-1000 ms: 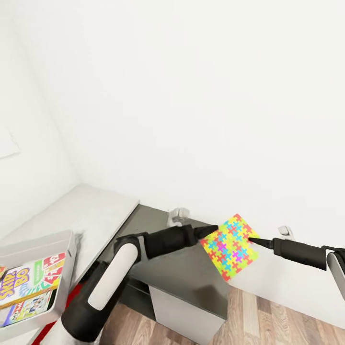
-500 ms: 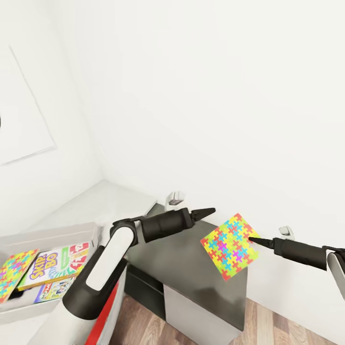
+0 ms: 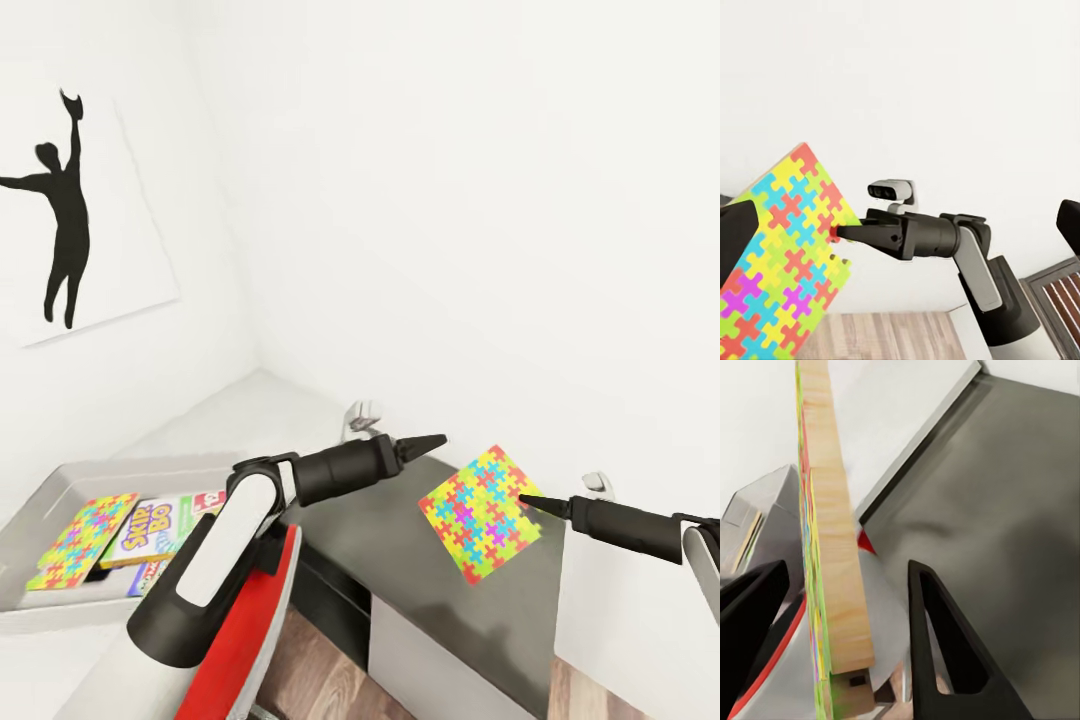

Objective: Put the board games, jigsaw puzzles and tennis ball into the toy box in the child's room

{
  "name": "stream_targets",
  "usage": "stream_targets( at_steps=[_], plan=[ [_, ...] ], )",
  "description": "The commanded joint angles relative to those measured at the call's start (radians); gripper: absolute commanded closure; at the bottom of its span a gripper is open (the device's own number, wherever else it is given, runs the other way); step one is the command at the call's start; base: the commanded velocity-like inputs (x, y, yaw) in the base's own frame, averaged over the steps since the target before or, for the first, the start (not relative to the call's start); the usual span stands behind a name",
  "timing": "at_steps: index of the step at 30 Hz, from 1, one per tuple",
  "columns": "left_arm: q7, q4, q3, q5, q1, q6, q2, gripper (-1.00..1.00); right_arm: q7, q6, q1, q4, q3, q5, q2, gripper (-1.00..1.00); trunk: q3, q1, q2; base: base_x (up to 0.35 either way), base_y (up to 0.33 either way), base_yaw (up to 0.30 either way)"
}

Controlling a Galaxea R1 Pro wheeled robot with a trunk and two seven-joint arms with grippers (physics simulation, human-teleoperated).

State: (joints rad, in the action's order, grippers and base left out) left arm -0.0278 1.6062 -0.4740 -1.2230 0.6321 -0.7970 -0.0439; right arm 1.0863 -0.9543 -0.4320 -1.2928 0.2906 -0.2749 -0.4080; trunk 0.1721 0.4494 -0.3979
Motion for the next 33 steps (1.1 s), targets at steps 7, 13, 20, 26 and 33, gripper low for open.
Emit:
stream_targets(
  at_steps=[7, 13, 20, 26, 33],
  plan=[
    [-0.003, 0.000, 0.006, -0.005, -0.001, -0.005, 0.002, -1.00, 0.004, -0.004, -0.001, 0.000, 0.001, -0.001, 0.000, 1.00, 0.000, 0.001, -0.002, 0.000, 0.000, 0.271],
    [-0.003, 0.000, 0.024, -0.006, -0.006, -0.005, 0.002, -1.00, 0.004, -0.004, -0.001, 0.000, 0.001, -0.001, 0.000, 1.00, 0.000, 0.001, -0.002, 0.000, 0.000, 0.277],
    [-0.002, 0.000, 0.026, -0.008, -0.005, -0.005, -0.007, -1.00, 0.004, -0.008, -0.001, 0.000, 0.001, -0.002, -0.001, 1.00, 0.000, 0.001, -0.002, 0.000, 0.000, 0.282],
    [-0.001, 0.000, 0.023, -0.009, -0.004, -0.006, -0.011, -1.00, 0.006, -0.023, -0.001, 0.000, 0.002, -0.003, -0.004, 1.00, 0.000, 0.001, -0.002, 0.000, 0.000, 0.284],
    [0.018, 0.000, 0.029, -0.010, -0.008, -0.005, -0.007, -1.00, 0.011, -0.056, -0.002, 0.003, 0.006, -0.006, -0.008, 1.00, 0.000, 0.001, -0.002, 0.000, 0.000, 0.284]
  ],
)
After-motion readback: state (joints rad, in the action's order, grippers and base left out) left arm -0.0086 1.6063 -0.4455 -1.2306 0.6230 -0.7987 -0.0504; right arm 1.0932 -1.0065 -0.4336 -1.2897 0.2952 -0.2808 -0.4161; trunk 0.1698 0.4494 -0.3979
